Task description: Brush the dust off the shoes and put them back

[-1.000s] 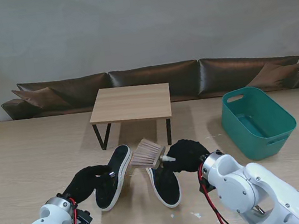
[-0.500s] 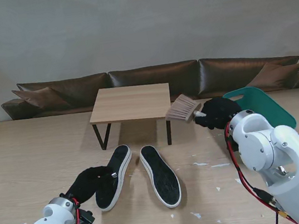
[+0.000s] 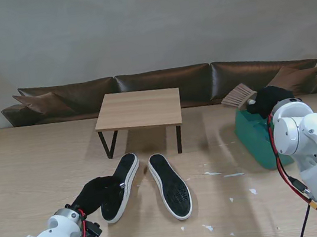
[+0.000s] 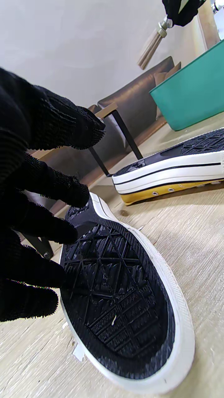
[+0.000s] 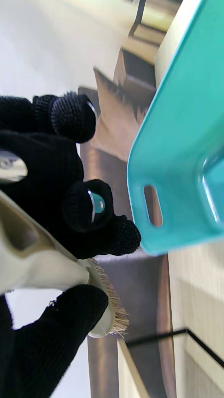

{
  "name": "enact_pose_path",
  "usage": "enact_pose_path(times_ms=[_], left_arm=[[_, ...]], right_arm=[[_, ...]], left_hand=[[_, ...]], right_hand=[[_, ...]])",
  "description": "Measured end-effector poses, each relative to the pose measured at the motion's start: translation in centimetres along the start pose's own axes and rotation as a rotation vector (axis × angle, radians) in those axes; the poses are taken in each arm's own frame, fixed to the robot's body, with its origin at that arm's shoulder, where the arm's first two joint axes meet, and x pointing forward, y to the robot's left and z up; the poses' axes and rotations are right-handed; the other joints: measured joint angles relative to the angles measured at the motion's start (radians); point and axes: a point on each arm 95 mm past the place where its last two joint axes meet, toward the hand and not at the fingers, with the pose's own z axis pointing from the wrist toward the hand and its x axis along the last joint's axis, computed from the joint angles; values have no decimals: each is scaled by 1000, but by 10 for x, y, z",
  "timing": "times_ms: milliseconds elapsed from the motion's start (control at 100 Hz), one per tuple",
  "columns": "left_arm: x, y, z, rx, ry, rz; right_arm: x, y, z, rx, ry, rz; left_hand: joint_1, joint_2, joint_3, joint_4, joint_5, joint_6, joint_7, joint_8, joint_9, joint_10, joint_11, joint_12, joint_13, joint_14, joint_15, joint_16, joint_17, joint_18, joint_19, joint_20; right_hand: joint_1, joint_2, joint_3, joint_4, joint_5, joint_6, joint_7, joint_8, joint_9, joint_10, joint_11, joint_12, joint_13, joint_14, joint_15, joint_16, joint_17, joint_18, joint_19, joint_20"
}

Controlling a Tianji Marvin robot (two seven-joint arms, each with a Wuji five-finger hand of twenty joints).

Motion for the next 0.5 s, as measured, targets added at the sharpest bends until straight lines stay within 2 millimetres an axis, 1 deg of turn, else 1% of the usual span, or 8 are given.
enact_pose_path(times_ms=[220,370,500], left_arm=[[-1,0,0,1,-4,0],[-2,1,-1,3,-9,0],[-3,2,-2,4,-12,0]], right_arm=[[-25,-1,21,9,-114,-50],[-36,-2,28,34,-164,-99],[-42,-7,33,62,-181,-125]], left_hand=[[0,0,0,0,0,0,0,0,0,0,0,0,0,0,-2,0,-2,0,0,0],[0,0,0,0,0,0,0,0,0,0,0,0,-1,0,-3,0,-3,-6,0,0],[0,0,0,0,0,0,0,0,0,0,0,0,-2,-3,-3,0,-3,-7,0,0]], right_hand=[[0,0,0,0,0,0,0,1,0,0,0,0,0,0,0,0,0,0,0,0],[0,0,0,0,0,0,0,1,0,0,0,0,0,0,0,0,0,0,0,0],[0,0,0,0,0,0,0,1,0,0,0,0,0,0,0,0,0,0,0,0]])
